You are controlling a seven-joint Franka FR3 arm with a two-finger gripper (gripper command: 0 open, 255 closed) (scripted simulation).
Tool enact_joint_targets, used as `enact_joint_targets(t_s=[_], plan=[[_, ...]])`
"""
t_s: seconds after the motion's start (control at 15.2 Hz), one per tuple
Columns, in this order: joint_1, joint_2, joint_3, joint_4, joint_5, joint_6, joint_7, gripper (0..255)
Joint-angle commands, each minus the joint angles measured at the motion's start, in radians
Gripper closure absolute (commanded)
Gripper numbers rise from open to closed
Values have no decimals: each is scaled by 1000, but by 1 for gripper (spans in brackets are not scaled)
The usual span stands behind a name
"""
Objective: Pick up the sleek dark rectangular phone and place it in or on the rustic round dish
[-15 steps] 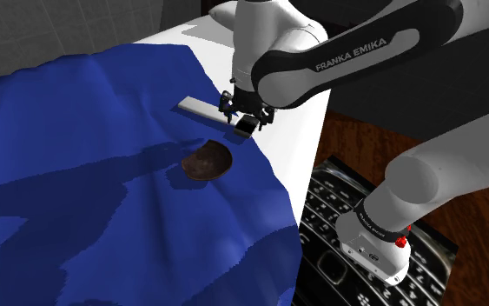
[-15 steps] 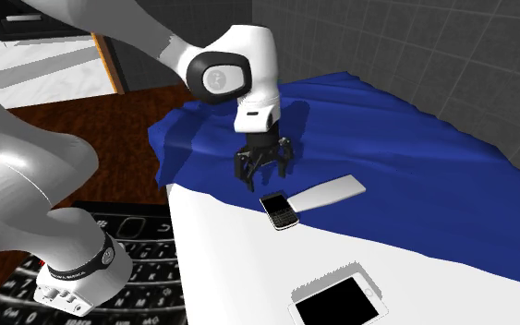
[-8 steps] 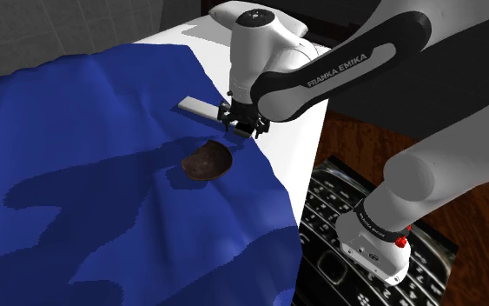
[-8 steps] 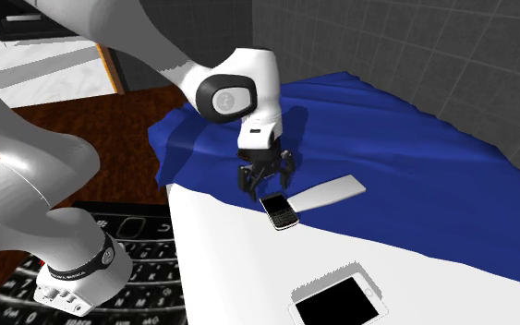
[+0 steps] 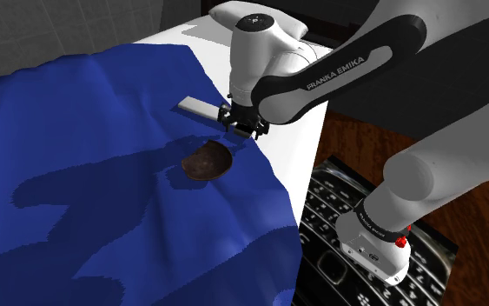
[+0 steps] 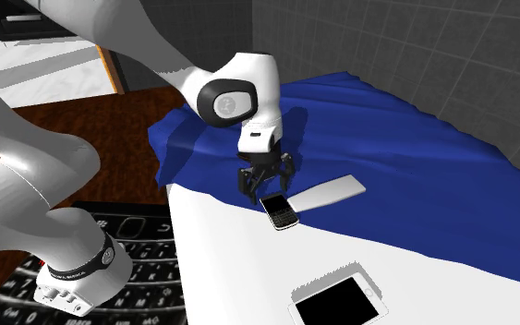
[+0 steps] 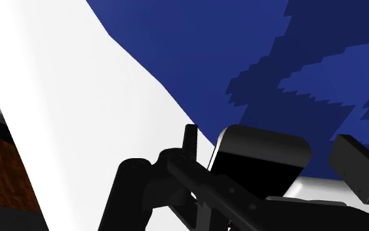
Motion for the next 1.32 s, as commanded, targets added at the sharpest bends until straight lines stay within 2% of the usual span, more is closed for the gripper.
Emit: enact_joint_targets(t_s=[0.0,0.59,1.25], plan=[[0,0,0,0,0,0,0,255],[0,0,0,0,0,0,0,255],[51,-115,-61,55,106,-142,-103,255]])
